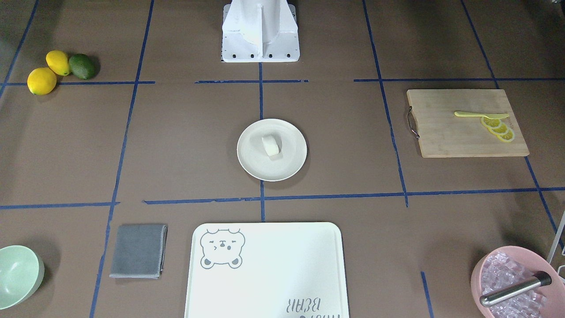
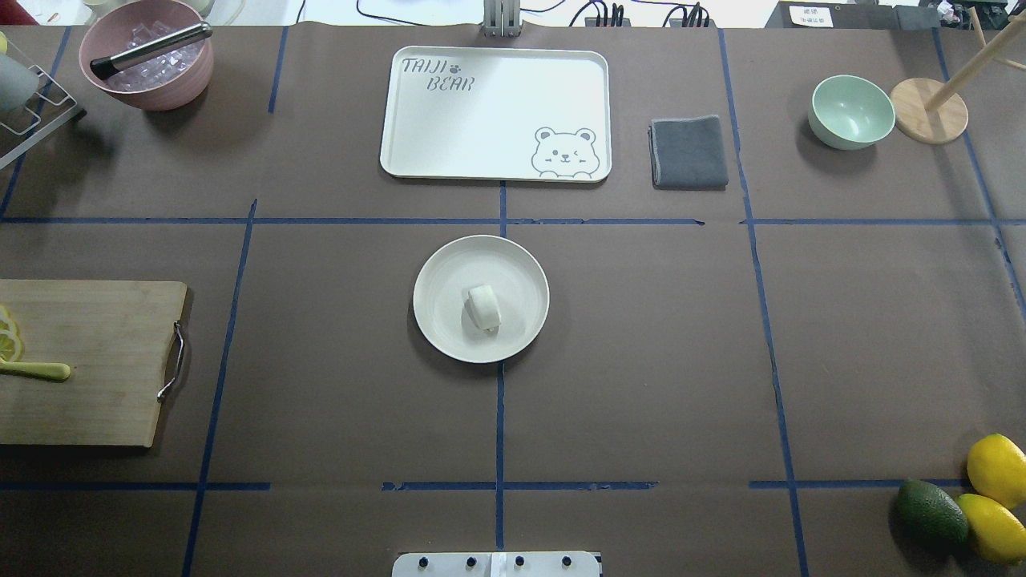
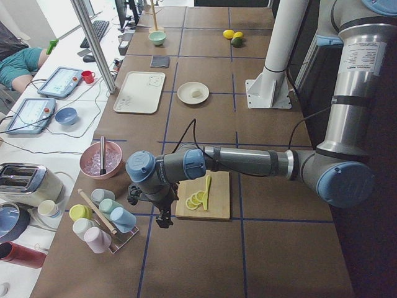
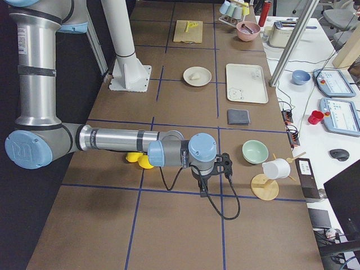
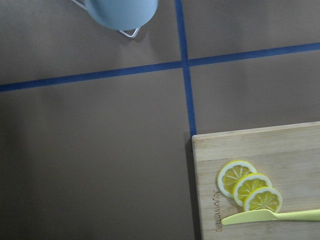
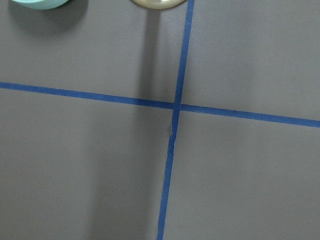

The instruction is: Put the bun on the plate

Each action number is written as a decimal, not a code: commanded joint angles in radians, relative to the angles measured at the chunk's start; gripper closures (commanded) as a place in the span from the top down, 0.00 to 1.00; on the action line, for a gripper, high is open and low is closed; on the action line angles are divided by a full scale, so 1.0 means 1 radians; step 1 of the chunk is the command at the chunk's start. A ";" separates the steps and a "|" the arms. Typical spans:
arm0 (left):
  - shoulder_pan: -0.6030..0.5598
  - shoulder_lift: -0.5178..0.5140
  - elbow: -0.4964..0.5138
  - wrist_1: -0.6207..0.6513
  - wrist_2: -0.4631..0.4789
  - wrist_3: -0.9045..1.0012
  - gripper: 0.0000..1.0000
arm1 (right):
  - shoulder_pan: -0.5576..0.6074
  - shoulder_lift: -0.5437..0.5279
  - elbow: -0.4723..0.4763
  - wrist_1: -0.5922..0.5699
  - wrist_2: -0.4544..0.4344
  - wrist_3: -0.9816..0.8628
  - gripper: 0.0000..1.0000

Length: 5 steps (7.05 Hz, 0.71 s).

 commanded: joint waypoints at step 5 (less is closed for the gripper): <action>-0.024 0.037 0.004 -0.090 -0.037 -0.012 1.00 | 0.002 -0.007 0.002 -0.003 0.001 0.002 1.00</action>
